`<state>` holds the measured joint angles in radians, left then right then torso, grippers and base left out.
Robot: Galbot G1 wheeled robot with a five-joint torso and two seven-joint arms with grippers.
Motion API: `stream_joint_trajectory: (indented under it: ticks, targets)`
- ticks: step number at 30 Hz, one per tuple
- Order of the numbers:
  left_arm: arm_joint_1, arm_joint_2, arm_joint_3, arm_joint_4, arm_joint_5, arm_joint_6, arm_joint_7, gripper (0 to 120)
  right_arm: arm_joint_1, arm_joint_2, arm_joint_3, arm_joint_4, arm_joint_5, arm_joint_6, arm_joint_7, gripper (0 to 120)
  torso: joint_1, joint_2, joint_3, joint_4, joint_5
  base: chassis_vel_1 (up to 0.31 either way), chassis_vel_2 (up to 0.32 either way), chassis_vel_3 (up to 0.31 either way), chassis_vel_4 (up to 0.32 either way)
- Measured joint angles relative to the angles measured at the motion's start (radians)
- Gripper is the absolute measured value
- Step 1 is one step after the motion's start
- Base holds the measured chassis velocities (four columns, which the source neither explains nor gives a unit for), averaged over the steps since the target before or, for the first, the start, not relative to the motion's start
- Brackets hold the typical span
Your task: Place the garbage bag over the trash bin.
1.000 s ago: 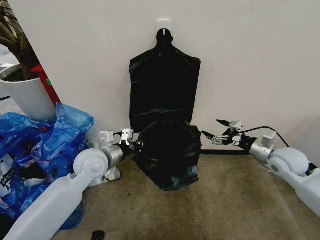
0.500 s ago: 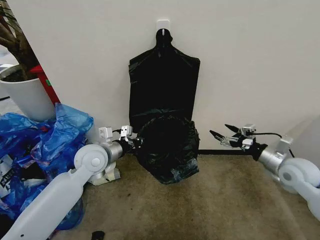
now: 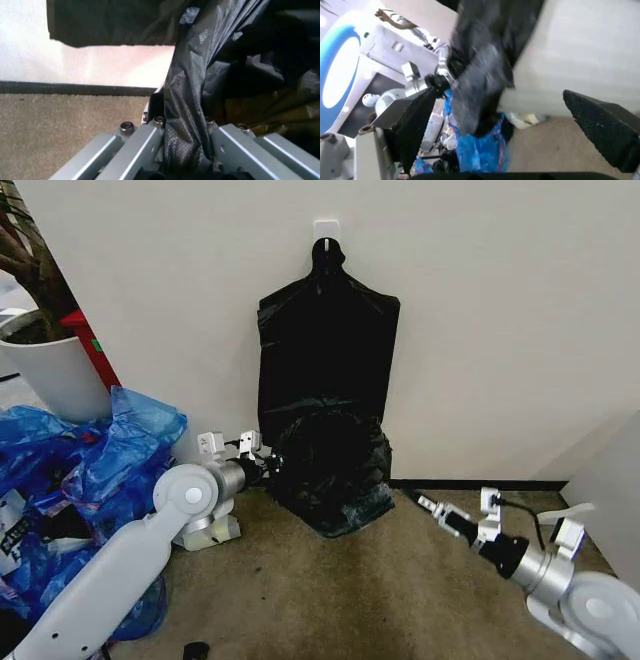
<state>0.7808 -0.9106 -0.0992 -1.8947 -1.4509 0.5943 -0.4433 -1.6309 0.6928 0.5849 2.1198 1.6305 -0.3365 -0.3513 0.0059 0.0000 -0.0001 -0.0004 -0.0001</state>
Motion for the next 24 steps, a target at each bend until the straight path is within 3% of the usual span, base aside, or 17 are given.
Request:
stream_joint_trajectory:
  ticks: [3,6,12,24]
  targets:
    - [-0.002,0.000,0.000,0.000,-0.002,-0.001,0.000,1,0.017,0.012,-0.021,0.000,-0.001,0.005,0.049,91,0.000,0.000,0.000,0.0002,0.0001,0.000,0.000,0.000,0.000]
    - [-0.002,0.000,0.000,0.000,-0.005,-0.001,0.000,1,0.044,0.029,-0.042,0.013,0.003,0.010,0.100,81,0.000,0.000,0.000,0.0001,-0.0001,0.000,0.000,0.000,0.000]
    - [0.000,-0.001,-0.001,-0.006,-0.005,-0.001,0.000,1,0.094,0.078,-0.079,0.039,-0.022,0.024,0.160,74,0.000,0.000,0.000,0.0002,0.0001,0.000,0.000,0.000,0.000]
    - [0.007,0.000,-0.002,-0.029,-0.001,0.003,0.002,1,0.093,0.088,-0.114,0.055,-0.152,0.058,0.133,32,0.000,0.000,0.000,0.0000,0.0000,0.000,0.000,0.000,0.000]
